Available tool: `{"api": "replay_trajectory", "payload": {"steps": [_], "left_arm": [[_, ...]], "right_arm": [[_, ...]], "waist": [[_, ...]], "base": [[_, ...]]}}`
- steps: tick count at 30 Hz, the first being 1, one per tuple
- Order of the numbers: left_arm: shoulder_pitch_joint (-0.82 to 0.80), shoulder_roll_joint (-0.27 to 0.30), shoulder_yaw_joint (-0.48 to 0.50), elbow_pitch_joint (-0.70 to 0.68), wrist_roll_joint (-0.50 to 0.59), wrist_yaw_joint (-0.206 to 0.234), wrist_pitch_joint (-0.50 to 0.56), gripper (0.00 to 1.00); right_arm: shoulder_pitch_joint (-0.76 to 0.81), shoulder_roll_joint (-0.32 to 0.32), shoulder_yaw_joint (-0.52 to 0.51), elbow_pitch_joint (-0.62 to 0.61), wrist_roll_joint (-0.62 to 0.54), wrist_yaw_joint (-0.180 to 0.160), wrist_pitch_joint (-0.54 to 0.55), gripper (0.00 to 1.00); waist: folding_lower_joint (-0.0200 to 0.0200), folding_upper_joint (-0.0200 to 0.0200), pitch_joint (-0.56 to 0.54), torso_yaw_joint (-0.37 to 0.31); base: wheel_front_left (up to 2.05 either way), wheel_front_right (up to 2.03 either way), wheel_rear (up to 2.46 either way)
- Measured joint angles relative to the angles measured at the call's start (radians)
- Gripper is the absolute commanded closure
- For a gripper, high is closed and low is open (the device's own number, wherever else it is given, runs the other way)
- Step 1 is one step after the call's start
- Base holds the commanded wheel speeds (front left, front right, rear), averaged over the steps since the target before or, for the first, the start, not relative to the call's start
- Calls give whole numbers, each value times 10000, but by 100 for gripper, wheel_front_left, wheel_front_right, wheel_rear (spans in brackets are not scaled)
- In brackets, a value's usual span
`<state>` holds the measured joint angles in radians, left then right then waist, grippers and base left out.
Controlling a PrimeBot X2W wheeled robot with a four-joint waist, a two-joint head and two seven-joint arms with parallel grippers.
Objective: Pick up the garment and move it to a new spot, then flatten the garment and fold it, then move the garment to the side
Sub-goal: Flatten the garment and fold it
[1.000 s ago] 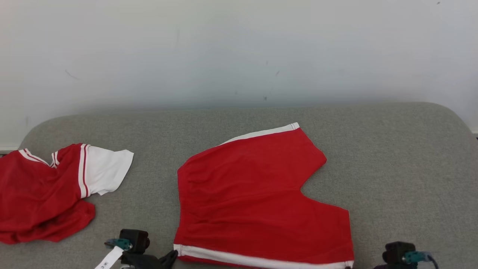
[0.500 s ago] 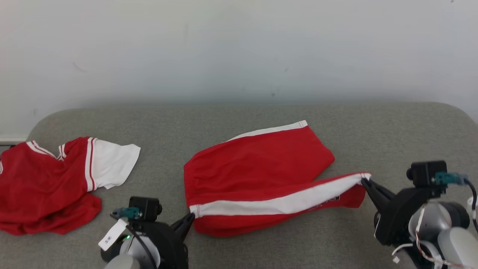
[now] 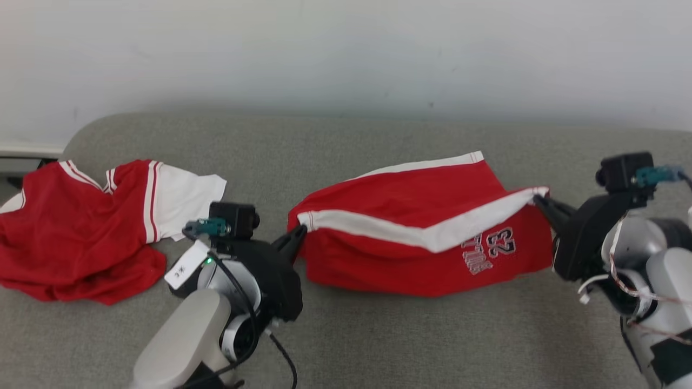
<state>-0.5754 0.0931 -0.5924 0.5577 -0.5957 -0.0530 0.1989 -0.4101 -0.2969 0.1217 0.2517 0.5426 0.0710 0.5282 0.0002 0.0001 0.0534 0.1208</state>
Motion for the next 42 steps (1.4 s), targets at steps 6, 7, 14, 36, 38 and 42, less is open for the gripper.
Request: {"api": "replay_trajectory", "payload": {"steps": [6, 7, 14, 36, 38, 42], "left_arm": [[-841, -245, 288, 337, 86, 614, -71, 100], [-841, -245, 288, 337, 86, 614, -71, 100], [-1718, -376, 316, 771, 151, 874, -146, 100], [-3439, -616, 261, 2763, 159, 982, -805, 0], [-3565, -621, 244, 2963, 159, 982, -920, 0], [-3615, -629, 228, 3206, 167, 1039, -1277, 0]], "right_arm": [[-1408, -144, -6, 828, -138, 6, 0, 100], [-1408, -144, -6, 828, -138, 6, 0, 100], [-2759, -171, 253, 1824, -546, 8, 42, 100], [-5060, 585, 242, 4276, -767, 12, -1998, 0], [-5233, 585, 211, 4399, -769, 82, -2395, 0], [-5278, 663, 130, 4638, -771, 82, -3187, 0]], "waist": [[0, 0, 565, 246], [0, 0, 565, 246], [0, 0, 1307, 445], [-1, 0, 2706, 423], [-2, 0, 2692, 457], [-2, 0, 2598, 522]], "base": [[0, 0, 0], [0, 0, 0], [0, 0, 0], [0, 0, 0], [0, 0, 0], [0, 0, 0]]}}
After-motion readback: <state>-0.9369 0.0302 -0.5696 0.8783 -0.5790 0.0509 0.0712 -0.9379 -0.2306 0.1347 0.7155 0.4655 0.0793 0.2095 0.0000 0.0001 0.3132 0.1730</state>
